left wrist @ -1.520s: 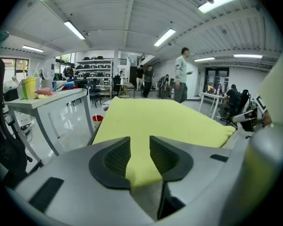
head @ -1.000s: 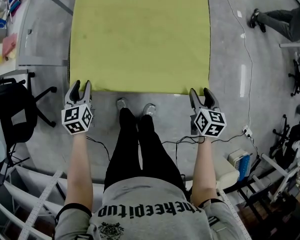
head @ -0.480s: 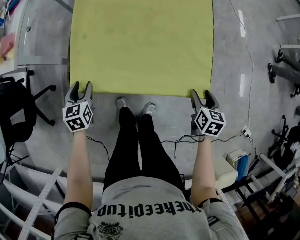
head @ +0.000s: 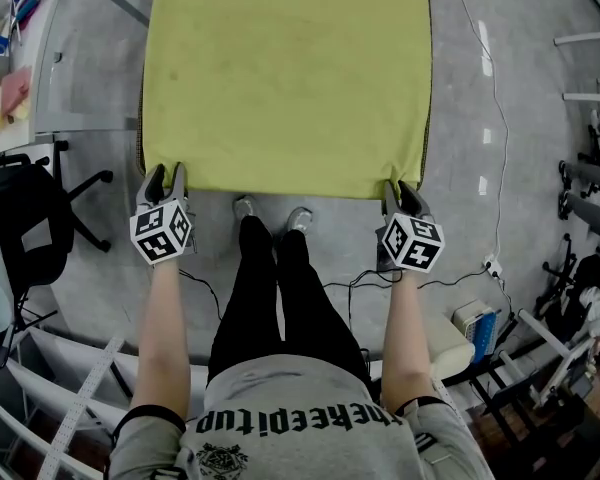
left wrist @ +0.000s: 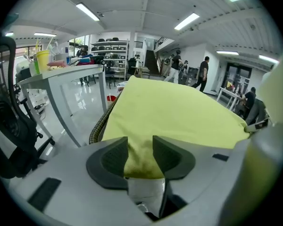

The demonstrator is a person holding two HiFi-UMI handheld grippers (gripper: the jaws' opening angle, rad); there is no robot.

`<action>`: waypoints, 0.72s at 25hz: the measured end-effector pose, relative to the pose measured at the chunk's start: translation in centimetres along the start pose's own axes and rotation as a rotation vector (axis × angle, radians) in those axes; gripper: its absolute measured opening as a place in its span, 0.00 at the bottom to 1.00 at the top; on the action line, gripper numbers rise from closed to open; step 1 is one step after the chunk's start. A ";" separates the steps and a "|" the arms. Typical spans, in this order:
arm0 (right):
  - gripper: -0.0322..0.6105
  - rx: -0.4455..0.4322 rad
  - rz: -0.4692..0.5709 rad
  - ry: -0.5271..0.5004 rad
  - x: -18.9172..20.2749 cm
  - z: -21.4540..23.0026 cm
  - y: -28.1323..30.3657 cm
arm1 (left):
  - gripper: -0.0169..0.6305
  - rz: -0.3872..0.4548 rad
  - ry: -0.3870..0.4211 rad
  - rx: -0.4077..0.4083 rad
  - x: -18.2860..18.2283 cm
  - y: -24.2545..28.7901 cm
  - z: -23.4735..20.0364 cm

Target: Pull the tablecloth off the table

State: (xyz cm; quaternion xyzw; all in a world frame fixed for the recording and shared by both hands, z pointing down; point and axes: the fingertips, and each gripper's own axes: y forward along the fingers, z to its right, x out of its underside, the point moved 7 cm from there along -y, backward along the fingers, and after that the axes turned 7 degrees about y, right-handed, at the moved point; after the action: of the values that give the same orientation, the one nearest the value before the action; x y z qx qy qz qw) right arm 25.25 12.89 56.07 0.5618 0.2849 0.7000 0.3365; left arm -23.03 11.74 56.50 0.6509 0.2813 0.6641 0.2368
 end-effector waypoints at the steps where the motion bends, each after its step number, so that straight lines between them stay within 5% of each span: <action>1: 0.19 0.002 0.000 -0.006 0.0 -0.1 0.1 | 0.26 -0.005 -0.006 -0.004 0.0 0.0 0.0; 6: 0.08 -0.004 0.006 0.009 -0.4 -0.9 0.3 | 0.07 -0.042 0.020 0.010 -0.3 0.2 0.4; 18: 0.08 -0.018 0.047 0.057 -0.8 -0.7 -1.0 | 0.05 -0.077 0.058 0.042 -0.7 -0.3 0.6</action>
State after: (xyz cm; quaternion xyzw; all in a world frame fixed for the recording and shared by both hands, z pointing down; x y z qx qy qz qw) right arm 24.88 12.89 54.68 0.5452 0.2746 0.7260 0.3168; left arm -22.45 11.59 55.78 0.6248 0.3265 0.6673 0.2402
